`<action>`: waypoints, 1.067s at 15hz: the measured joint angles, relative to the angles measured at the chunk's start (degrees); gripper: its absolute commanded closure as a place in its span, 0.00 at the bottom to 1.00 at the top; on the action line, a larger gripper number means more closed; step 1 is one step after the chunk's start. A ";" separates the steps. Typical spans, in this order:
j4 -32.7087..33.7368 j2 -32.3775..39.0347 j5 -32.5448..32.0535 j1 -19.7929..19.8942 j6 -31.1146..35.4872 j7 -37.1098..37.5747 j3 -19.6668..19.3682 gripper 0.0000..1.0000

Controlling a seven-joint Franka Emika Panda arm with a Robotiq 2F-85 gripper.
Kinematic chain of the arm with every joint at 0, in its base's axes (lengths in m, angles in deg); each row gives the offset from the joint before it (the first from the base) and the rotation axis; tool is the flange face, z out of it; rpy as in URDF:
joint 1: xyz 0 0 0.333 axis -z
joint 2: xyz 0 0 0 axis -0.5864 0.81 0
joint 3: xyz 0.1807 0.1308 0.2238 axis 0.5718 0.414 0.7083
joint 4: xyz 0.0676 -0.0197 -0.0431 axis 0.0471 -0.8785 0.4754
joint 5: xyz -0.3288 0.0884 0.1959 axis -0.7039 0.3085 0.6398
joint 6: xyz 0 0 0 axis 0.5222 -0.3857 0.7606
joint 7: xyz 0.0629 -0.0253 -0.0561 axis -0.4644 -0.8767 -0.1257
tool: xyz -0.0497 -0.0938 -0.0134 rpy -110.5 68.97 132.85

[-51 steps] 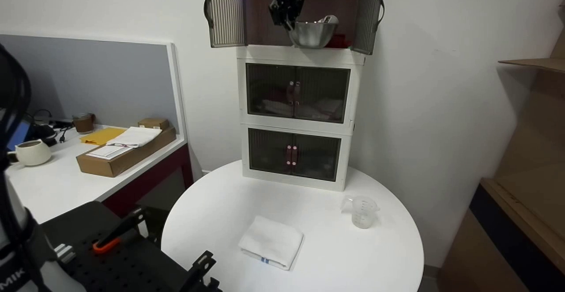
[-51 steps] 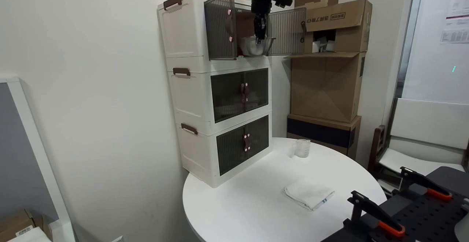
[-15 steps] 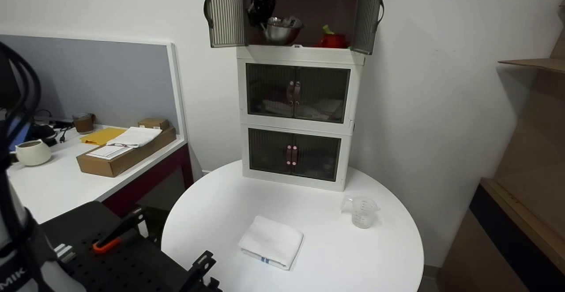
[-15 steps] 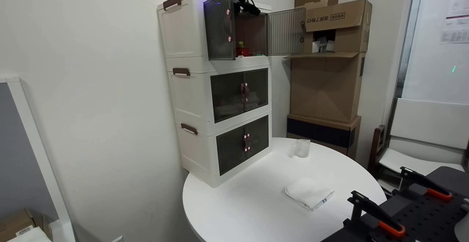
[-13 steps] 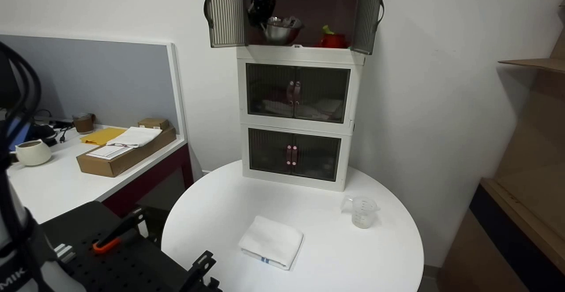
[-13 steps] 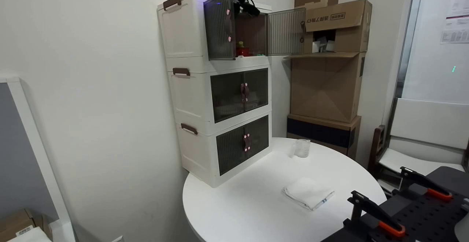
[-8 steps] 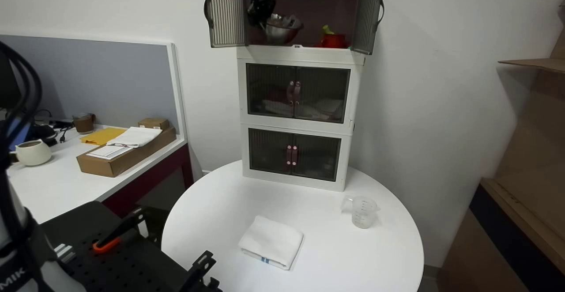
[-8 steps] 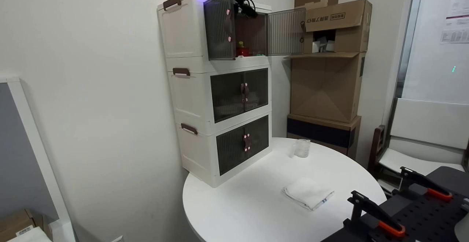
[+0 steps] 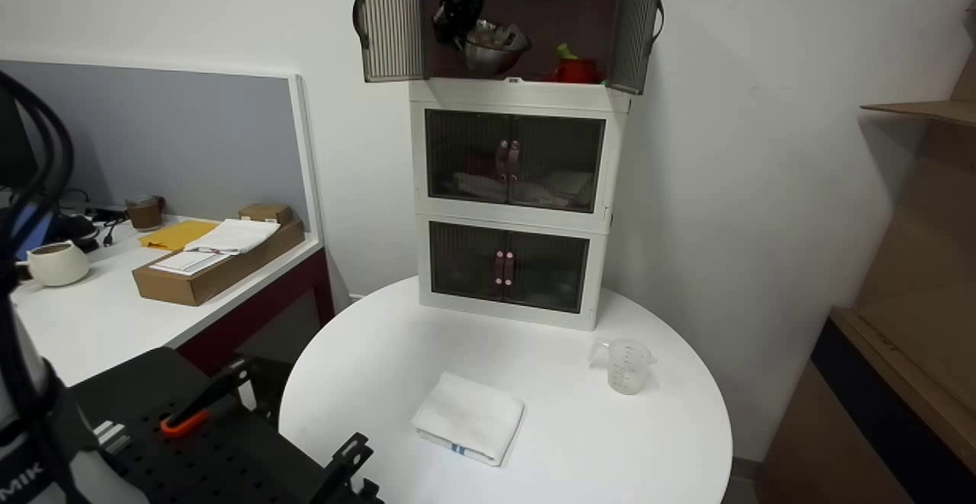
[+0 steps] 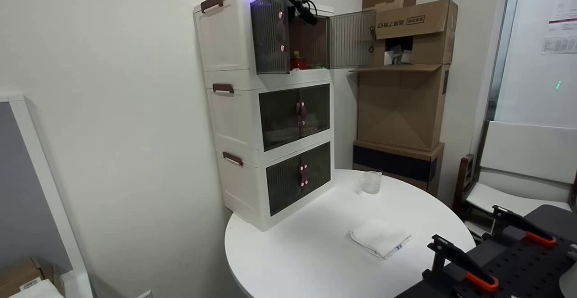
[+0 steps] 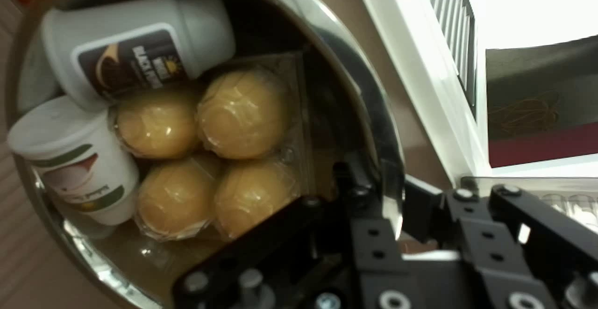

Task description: Put the silver bowl in the top cabinet door

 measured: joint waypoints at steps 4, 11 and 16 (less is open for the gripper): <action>-0.01 -0.01 -0.04 0.50 -0.20 0.48 -0.46 0.98; -0.02 -0.61 0.21 1.08 -3.52 2.15 -0.94 0.98; -0.76 -1.19 2.86 1.67 -4.28 2.15 -0.81 0.95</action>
